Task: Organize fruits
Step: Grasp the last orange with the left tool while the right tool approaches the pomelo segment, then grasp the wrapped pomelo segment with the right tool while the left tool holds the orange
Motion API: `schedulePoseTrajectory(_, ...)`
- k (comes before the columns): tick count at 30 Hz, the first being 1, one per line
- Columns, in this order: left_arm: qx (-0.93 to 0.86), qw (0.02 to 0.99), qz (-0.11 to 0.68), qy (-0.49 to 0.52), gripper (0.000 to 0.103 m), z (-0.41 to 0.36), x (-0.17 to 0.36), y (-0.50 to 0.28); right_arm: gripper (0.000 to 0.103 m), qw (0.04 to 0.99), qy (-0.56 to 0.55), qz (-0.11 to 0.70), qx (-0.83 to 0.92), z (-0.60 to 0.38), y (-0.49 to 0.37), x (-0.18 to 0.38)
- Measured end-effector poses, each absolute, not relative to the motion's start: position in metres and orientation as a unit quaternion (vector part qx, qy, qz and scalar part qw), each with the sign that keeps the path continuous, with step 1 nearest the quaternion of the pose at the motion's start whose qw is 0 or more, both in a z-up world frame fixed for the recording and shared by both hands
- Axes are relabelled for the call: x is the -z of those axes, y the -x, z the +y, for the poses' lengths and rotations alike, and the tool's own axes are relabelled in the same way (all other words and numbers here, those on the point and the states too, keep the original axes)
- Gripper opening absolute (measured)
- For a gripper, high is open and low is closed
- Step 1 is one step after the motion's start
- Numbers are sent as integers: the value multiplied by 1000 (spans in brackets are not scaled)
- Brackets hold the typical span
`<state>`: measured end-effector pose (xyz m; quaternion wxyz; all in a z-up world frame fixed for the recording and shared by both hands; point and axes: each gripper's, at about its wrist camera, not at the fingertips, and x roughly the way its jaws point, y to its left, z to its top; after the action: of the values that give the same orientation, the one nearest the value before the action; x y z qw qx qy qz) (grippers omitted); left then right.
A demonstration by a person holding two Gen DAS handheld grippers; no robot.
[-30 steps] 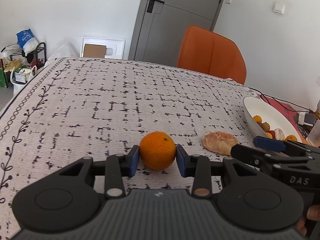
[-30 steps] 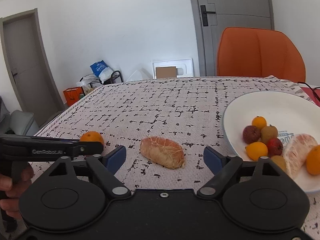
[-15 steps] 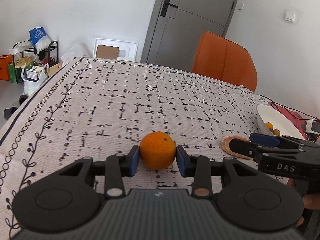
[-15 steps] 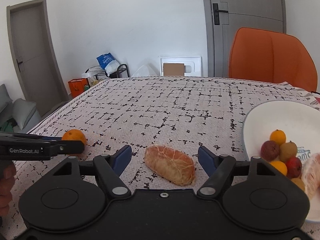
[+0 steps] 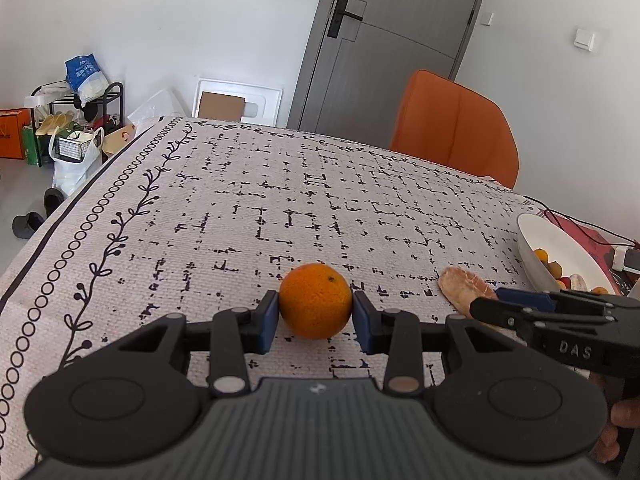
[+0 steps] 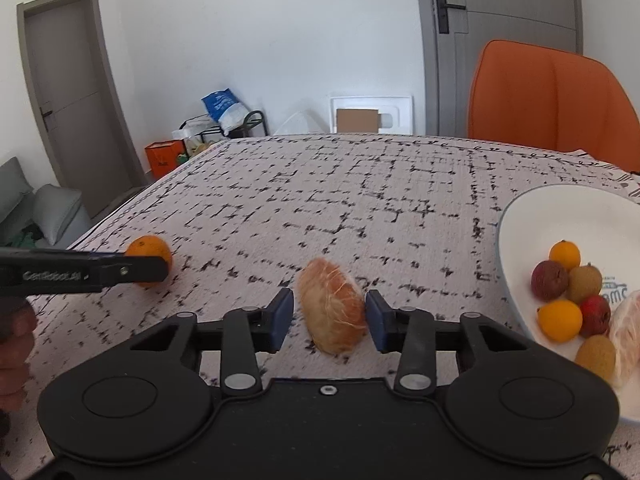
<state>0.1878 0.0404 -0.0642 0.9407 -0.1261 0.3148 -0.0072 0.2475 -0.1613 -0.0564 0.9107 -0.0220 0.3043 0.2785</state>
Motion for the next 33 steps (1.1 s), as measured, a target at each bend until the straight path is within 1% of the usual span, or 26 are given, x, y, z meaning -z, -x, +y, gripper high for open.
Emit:
schedulePoseTrajectory(4,10,941,313,126,38,39,64,-187,35,904,31,310,-292,-156,-239,56)
schedulePoseTrajectory(6,12,941,313,126,38,39,64,-187,35,905,36,310,-290,-154,-238,55)
schedulePoseTrajectory(11,14,940,314,129,38,40,67,-188,39,909,32,316,-270,-150,-246,56)
schedulePoseTrajectory(14,16,940,314,132,38,43,67,-188,47,911,31,318,-260,-145,-250,58)
schedulePoseTrajectory(20,17,939,317,134,38,45,70,-189,47,917,53,311,-244,-130,-250,64)
schedulePoseTrajectory(21,17,939,318,133,38,44,70,-190,45,919,68,308,-239,-127,-248,65)
schedulePoseTrajectory(23,16,939,318,132,38,42,70,-191,37,921,81,305,-227,-123,-248,65)
schedulePoseTrajectory(24,17,939,318,132,38,41,70,-191,35,921,80,306,-227,-124,-249,64)
schedulePoseTrajectory(27,22,940,315,128,38,37,68,-190,31,920,64,310,-233,-130,-249,62)
schedulePoseTrajectory(33,30,942,313,115,38,26,64,-191,31,922,36,302,-238,-143,-240,59)
